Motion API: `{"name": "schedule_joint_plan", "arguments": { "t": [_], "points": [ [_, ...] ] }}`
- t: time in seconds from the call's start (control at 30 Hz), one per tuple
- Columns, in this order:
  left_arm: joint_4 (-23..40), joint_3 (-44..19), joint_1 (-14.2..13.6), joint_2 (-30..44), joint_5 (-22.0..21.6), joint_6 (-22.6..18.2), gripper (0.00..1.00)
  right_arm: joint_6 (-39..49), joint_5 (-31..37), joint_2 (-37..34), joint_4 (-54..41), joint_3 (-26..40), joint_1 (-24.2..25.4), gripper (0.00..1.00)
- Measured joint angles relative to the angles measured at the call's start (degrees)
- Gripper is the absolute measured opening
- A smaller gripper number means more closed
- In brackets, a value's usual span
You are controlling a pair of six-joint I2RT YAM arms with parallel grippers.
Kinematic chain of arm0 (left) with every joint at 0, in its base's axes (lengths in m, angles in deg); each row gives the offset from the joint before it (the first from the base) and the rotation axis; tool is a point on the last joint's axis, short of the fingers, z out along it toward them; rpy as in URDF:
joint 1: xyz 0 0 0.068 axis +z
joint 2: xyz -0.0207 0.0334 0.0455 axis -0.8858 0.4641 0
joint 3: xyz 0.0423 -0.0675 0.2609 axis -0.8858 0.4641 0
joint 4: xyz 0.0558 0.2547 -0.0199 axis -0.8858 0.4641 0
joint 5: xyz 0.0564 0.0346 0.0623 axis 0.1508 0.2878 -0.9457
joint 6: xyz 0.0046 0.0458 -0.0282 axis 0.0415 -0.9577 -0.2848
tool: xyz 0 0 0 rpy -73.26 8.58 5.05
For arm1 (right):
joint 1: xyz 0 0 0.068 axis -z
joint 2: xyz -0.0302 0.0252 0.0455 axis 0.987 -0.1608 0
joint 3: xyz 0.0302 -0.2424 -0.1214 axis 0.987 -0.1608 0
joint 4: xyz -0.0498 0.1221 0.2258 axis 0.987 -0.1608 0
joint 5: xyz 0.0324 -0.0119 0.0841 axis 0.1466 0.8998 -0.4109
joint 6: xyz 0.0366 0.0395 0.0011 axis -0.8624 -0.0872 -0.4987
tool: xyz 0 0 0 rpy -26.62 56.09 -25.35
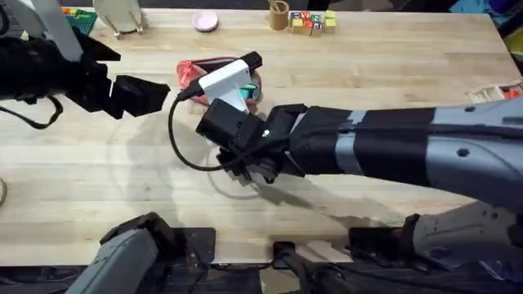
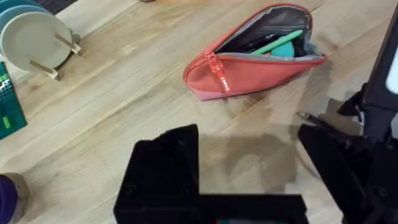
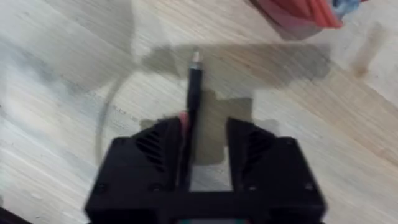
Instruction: Unzip the bag, pick up the pens from the table one at a time and place them inside, then zip the bag closed.
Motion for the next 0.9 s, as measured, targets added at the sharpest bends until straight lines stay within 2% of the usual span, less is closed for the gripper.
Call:
{"name": "schedule_joint_plan", "arguments": {
  "t": [0.13, 0.23, 0.7, 0.9],
  "points": [
    [0.0, 0.0, 0.0, 0.0, 0.0, 0.0, 0.993, 0.0, 0.1, 0.0, 0.0, 0.0, 0.1, 0.183],
    [0.0, 0.0, 0.0, 0.0, 0.0, 0.0, 0.993, -0.2, 0.5, 0.0, 0.2, 0.0, 0.1, 0.049],
    [0.0, 0.0, 0.0, 0.0, 0.0, 0.0, 0.993, -0.2, -0.3, 0.4, 0.2, -0.1, 0.6, 0.031],
    [0.0, 0.0, 0.0, 0.0, 0.0, 0.0, 0.992, 1.7, -3.0, 5.0, -1.4, -1.7, 1.5, 0.031]
  ]
}}
